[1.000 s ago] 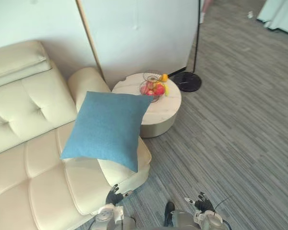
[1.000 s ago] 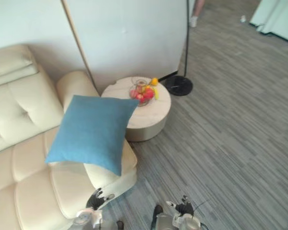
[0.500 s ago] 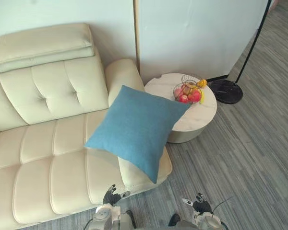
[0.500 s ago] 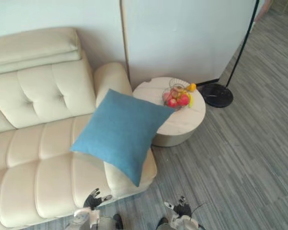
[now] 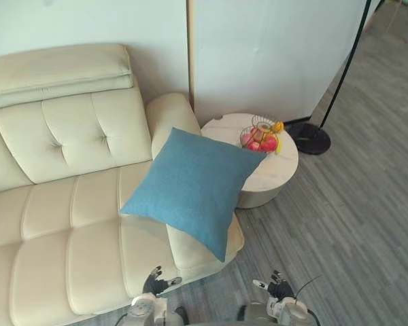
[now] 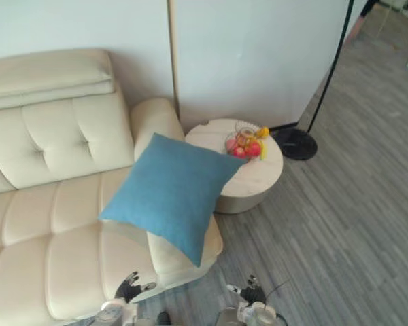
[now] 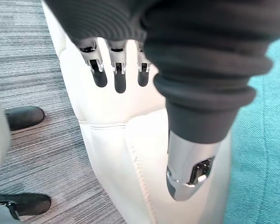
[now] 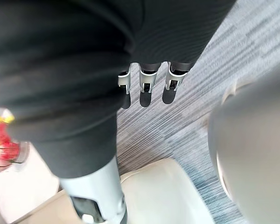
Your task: Pick up cushions and gather them together orderly.
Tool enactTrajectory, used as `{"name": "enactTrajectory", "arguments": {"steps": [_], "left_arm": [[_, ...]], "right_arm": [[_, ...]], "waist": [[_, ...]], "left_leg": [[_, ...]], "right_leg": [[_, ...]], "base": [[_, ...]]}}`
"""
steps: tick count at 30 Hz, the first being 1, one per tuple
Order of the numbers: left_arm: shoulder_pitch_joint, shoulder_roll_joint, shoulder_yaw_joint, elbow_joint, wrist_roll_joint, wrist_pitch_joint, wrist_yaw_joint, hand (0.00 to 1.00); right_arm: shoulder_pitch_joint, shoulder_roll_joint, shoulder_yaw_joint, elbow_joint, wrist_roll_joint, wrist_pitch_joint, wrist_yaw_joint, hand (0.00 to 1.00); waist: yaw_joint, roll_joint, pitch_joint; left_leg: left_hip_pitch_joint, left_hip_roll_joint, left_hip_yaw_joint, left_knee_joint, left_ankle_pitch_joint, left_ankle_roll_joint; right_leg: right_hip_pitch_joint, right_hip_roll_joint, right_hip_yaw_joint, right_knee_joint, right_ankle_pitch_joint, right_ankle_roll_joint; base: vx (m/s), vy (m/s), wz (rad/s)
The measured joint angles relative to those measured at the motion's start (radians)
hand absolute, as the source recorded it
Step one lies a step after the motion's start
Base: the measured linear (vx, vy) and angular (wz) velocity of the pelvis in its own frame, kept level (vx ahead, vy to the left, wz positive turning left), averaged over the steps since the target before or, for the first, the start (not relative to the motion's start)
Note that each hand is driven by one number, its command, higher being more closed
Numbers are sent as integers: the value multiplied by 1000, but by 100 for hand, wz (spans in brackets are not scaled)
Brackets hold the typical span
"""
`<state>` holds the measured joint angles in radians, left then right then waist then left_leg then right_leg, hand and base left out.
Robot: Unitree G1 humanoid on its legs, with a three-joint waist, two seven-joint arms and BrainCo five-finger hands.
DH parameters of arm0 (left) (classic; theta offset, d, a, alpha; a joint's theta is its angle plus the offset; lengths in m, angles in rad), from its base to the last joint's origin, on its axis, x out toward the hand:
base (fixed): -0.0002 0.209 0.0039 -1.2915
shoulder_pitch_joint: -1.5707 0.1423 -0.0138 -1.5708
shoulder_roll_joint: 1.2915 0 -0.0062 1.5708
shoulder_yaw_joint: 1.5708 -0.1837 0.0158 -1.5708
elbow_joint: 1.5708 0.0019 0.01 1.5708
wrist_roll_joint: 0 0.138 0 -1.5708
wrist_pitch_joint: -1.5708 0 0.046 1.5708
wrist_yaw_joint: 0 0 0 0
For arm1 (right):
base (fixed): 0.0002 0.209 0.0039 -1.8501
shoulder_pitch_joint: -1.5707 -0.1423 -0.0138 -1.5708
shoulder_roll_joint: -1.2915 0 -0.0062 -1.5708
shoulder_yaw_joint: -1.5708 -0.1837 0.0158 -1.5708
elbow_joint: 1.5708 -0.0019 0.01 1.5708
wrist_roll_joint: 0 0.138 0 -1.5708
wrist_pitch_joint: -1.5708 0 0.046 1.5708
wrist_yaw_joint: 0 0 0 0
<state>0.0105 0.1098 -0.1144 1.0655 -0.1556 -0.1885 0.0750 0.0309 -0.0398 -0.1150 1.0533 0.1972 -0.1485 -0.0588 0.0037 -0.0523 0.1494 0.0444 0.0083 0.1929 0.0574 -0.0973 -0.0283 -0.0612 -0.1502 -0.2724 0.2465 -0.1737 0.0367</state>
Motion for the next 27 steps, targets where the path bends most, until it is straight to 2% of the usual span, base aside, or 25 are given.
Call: {"name": "enactTrajectory", "arguments": {"steps": [2,3,6,8,9,10,11,12,15,20,27], "left_arm": [[-12,-11,10,8,9,0,0,0],[-16,-17,19,5,9,0,0,0],[-13,-22,58,-1,7,-2,2,0],[-9,-23,59,1,7,-2,1,0],[-11,-29,59,5,7,-2,-1,0],[-10,-32,59,7,8,-1,-1,0],[-9,-37,59,6,8,-1,-1,0],[1,-40,58,7,8,-2,0,0],[7,-25,52,8,9,-1,2,0],[16,-8,6,15,18,-1,1,0],[24,-13,-3,27,17,-1,1,0]], "right_arm": [[10,-11,-4,-1,1,0,-1,0],[14,-10,-16,-1,1,0,-1,0],[15,-4,-37,-8,1,0,-2,0],[9,1,-39,-17,1,-1,-1,0],[8,0,-40,-17,1,-2,-1,0],[10,-3,-40,-16,1,0,-1,0],[18,-11,-44,-17,1,0,-2,0],[16,-23,-48,-16,0,1,-4,0],[29,-17,-47,-16,-1,1,-2,0],[35,-18,-63,-13,-1,1,-2,0],[32,-24,-69,-10,-1,1,-3,0]], "waist": [[-4,20,9],[-3,27,15],[15,30,16],[21,31,10],[20,39,11],[17,47,11],[8,61,9],[6,71,0],[5,58,-3],[-1,68,-3],[-4,86,-18]], "left_leg": [[-39,14,-32,48,-5,-4],[-70,24,-39,122,-23,-11],[-116,61,-7,271,-54,-23],[-113,74,-3,263,-71,-23],[-113,108,48,263,-95,-7],[-113,136,69,258,-98,-8],[-111,165,66,226,-86,-37],[-106,145,64,196,-67,-49],[-91,108,62,168,-50,-36],[-25,53,34,54,10,-23],[33,53,12,-81,84,-37]], "right_leg": [[34,9,-36,-44,15,3],[63,7,-61,-65,30,7],[118,24,-77,-100,45,-1],[121,23,-85,-115,51,-6],[113,28,-87,-110,51,-6],[112,30,-91,-108,51,-5],[110,33,-92,-107,53,4],[109,29,-77,-116,60,19],[115,13,-71,-151,83,38],[147,-11,-87,-167,88,45],[149,7,-99,-180,92,39]], "base": [[33,-51,70],[24,-39,59],[5,-40,10],[-32,-6,-9],[-40,38,0],[-39,48,7],[3,94,14],[19,114,11],[48,108,3],[8,46,13],[-41,-31,5]]}}
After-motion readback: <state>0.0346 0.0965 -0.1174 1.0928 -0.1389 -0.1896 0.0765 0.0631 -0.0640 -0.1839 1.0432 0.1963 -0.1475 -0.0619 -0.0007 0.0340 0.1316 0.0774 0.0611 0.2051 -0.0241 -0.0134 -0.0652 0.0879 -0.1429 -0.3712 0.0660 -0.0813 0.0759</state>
